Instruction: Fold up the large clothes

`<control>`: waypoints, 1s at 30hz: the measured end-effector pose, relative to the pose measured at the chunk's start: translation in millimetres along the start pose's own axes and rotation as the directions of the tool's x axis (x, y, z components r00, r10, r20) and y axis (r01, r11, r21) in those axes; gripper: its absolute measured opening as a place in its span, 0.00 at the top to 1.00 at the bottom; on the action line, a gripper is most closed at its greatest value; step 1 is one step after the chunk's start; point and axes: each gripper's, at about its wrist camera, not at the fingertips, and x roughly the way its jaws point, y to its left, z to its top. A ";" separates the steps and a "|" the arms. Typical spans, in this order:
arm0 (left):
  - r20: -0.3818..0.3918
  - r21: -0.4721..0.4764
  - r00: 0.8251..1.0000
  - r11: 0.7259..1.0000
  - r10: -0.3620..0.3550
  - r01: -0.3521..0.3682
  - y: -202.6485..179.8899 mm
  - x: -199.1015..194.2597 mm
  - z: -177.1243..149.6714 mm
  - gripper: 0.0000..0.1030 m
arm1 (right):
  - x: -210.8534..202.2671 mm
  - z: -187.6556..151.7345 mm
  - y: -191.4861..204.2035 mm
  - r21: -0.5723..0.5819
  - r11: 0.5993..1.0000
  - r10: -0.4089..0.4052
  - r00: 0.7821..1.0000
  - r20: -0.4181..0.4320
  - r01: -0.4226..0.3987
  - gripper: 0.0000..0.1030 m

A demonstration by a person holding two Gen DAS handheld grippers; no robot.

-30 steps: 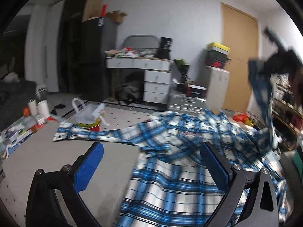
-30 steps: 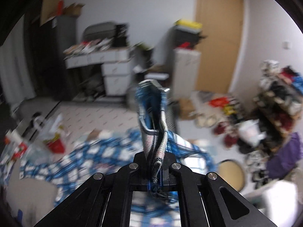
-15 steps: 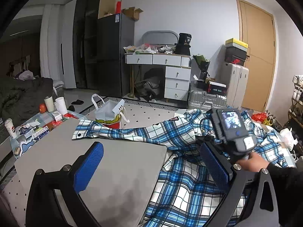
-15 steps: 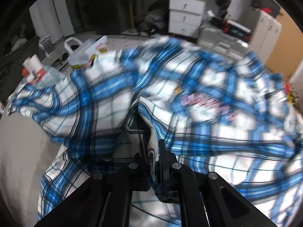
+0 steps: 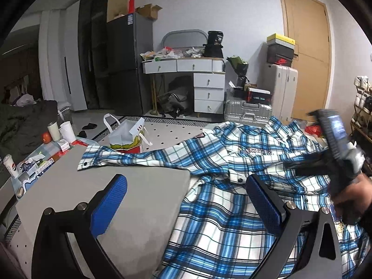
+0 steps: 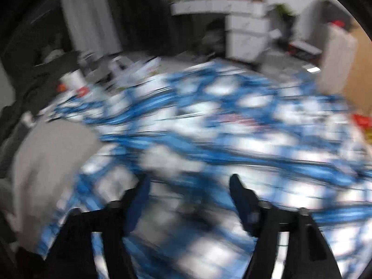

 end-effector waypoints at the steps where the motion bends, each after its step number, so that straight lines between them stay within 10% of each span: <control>1: -0.003 0.012 1.000 1.000 0.001 -0.001 -4.4 0.7 -0.7 0.03 | -11.5 -8.0 -31.6 0.031 0.993 -0.113 0.994 0.001 0.113 0.21; 8: -0.042 0.108 0.999 0.994 0.006 -0.002 -37.4 20.9 -4.2 0.03 | -53.9 -79.0 -199.7 0.278 0.856 -0.400 0.899 -0.181 0.437 0.21; 14: -0.126 0.122 0.992 0.992 -0.024 0.039 -62.4 48.2 -4.2 0.03 | -47.7 -127.4 -237.6 0.402 0.836 -0.318 0.926 -0.202 0.375 0.25; 21: -0.148 0.156 0.989 0.986 -0.031 0.054 -90.1 44.9 -7.4 0.03 | -49.0 -128.6 -224.1 0.296 0.885 -0.322 0.932 -0.168 0.359 0.90; 30: -0.153 0.172 0.985 0.979 -0.086 0.112 -124.2 49.7 14.4 0.03 | -61.5 -156.8 -246.0 0.417 0.831 -0.318 0.929 -0.187 0.368 0.93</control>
